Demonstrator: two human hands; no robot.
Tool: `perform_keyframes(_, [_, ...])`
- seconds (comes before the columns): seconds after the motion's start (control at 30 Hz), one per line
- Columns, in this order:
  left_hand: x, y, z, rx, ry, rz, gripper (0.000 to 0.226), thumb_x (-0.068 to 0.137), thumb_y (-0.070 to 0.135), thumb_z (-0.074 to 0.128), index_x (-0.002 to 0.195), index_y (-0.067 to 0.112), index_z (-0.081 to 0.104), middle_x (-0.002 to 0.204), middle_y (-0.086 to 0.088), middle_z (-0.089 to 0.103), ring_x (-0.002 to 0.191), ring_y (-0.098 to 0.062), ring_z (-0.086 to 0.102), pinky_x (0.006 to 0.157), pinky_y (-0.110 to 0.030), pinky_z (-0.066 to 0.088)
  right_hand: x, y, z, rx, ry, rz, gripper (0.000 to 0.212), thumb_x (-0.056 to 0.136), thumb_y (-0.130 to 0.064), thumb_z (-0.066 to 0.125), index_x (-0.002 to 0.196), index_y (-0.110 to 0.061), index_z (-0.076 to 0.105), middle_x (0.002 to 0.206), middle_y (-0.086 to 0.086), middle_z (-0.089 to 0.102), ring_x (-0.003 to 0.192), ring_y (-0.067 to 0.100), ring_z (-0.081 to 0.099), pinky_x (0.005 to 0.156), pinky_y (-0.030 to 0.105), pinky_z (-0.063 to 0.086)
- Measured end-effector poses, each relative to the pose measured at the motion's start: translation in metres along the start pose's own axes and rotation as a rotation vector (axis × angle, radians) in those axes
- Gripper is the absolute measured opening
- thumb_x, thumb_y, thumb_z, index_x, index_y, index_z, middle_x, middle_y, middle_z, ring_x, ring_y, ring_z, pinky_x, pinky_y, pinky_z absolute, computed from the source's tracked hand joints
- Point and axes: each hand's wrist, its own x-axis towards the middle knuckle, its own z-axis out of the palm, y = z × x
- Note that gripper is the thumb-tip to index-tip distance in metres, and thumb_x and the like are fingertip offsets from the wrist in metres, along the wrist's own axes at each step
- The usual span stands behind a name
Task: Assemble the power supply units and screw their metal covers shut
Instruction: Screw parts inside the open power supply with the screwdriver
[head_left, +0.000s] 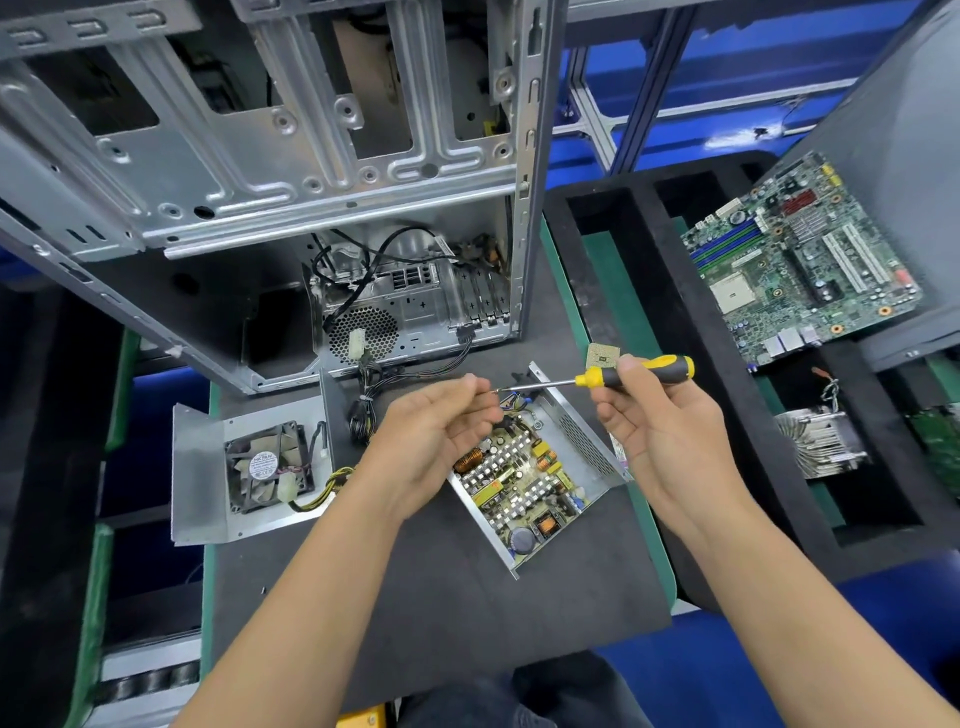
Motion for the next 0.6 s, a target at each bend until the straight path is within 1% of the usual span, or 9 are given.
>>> perform_keyframes(0.07, [-0.003, -0.003, 0.004, 0.017, -0.034, 0.009, 0.018, 0.075, 0.021, 0.072, 0.085, 0.008, 0.080, 0.087, -0.011, 0.075, 0.077, -0.015, 0.072, 0.066, -0.020, 0.056, -0.001, -0.001, -0.003, -0.001, 0.008, 0.003, 0.015, 0.092, -0.025, 0.070, 0.094, -0.011, 0.066, 0.089, 0.006, 0.074, 0.081, 0.016, 0.070, 0.071, 0.021, 0.055])
perform_keyframes(0.13, [-0.005, -0.004, 0.008, 0.019, -0.027, 0.006, 0.019, 0.074, 0.014, 0.072, 0.089, 0.004, 0.077, 0.085, -0.012, 0.075, 0.075, -0.014, 0.072, 0.065, -0.019, 0.057, -0.002, -0.001, -0.005, 0.002, 0.009, 0.001, 0.016, 0.090, -0.025, 0.071, 0.094, -0.011, 0.066, 0.088, 0.006, 0.073, 0.080, 0.017, 0.070, 0.071, 0.021, 0.055])
perform_keyframes(0.27, [-0.008, -0.006, 0.016, 0.026, 0.002, -0.007, 0.012, 0.084, -0.002, 0.067, 0.096, -0.002, 0.071, 0.081, -0.012, 0.075, 0.071, -0.014, 0.072, 0.063, -0.018, 0.057, -0.005, -0.001, -0.008, -0.002, 0.015, -0.004, 0.015, 0.090, -0.024, 0.071, 0.094, -0.011, 0.066, 0.087, 0.006, 0.073, 0.078, 0.016, 0.069, 0.070, 0.021, 0.055])
perform_keyframes(0.43, [-0.011, -0.009, 0.023, 0.016, 0.022, -0.002, 0.008, 0.085, -0.003, 0.068, 0.092, -0.004, 0.071, 0.078, -0.013, 0.074, 0.069, -0.015, 0.072, 0.062, -0.018, 0.057, -0.010, -0.004, -0.010, -0.072, 0.052, -0.049, 0.013, 0.089, -0.023, 0.073, 0.092, -0.011, 0.068, 0.084, 0.006, 0.073, 0.078, 0.016, 0.069, 0.068, 0.021, 0.055])
perform_keyframes(0.5, [-0.012, -0.012, 0.024, 0.017, 0.033, 0.000, 0.006, 0.085, -0.003, 0.069, 0.090, -0.003, 0.072, 0.080, -0.014, 0.074, 0.071, -0.015, 0.072, 0.062, -0.019, 0.057, -0.012, -0.006, -0.011, -0.086, 0.056, -0.077, 0.009, 0.089, -0.021, 0.074, 0.090, -0.013, 0.070, 0.083, 0.006, 0.073, 0.076, 0.017, 0.069, 0.067, 0.021, 0.055])
perform_keyframes(0.6, [-0.013, -0.015, 0.025, 0.015, 0.037, 0.002, 0.009, 0.084, -0.003, 0.069, 0.081, 0.001, 0.077, 0.081, -0.015, 0.075, 0.071, -0.015, 0.073, 0.063, -0.019, 0.057, -0.015, -0.010, -0.010, -0.101, 0.018, -0.093, 0.002, 0.087, -0.019, 0.075, 0.086, -0.018, 0.073, 0.083, 0.007, 0.072, 0.075, 0.017, 0.067, 0.068, 0.022, 0.055])
